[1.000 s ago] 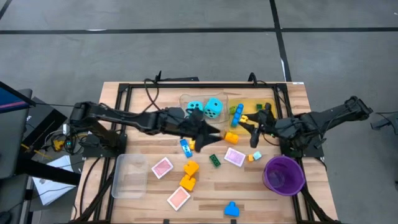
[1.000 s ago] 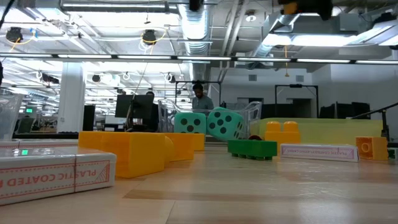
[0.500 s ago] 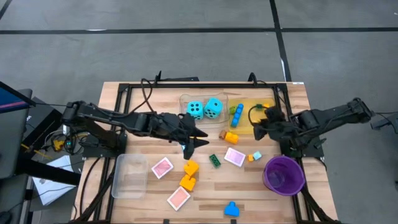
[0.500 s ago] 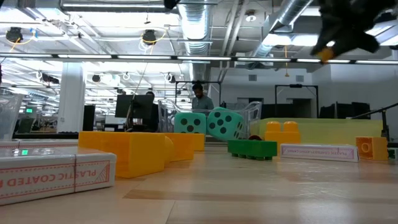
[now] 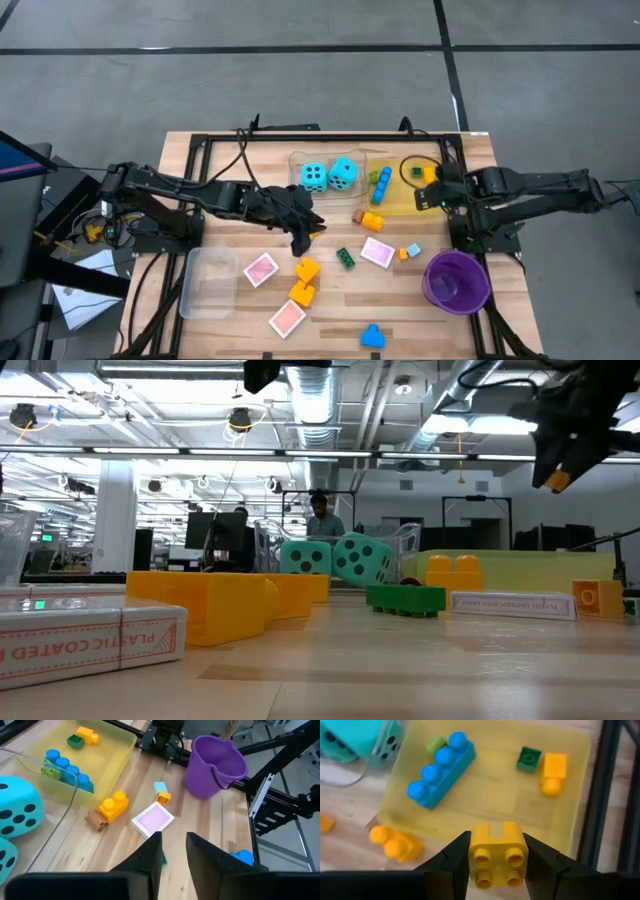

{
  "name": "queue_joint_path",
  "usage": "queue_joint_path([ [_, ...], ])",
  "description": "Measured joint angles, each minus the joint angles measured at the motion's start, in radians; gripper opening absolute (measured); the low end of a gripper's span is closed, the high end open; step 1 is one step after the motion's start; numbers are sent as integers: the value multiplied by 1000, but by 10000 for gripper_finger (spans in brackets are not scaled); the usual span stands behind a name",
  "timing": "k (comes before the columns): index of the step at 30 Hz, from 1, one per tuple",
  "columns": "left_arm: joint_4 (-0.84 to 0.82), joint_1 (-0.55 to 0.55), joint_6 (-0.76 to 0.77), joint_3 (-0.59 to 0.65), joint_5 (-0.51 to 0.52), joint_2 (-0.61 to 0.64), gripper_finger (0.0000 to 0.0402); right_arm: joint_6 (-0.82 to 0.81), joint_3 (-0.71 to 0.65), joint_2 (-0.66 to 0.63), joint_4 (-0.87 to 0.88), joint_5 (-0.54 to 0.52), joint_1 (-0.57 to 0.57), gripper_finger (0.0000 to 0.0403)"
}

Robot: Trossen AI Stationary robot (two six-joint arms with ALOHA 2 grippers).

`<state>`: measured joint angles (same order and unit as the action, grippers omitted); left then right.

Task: Pick & Place Toys
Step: Put the yellow game piece into the yellow bin

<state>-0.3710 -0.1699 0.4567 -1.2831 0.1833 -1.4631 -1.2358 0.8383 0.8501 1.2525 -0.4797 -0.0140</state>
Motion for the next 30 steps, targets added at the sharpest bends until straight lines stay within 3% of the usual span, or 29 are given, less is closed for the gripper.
queue_joint_path([
  [8, -11, -1, 5, 0, -35, 0, 51, 270, 0, 51, -110, 95, -270, 139],
  [17, -88, -29, 5, 0, -40, 0, 24, 472, 0, 196, -233, 192, -504, 139],
  [30, -222, -54, 19, 0, -41, -1, 3, 564, -1, 486, -377, 302, -736, 139],
])
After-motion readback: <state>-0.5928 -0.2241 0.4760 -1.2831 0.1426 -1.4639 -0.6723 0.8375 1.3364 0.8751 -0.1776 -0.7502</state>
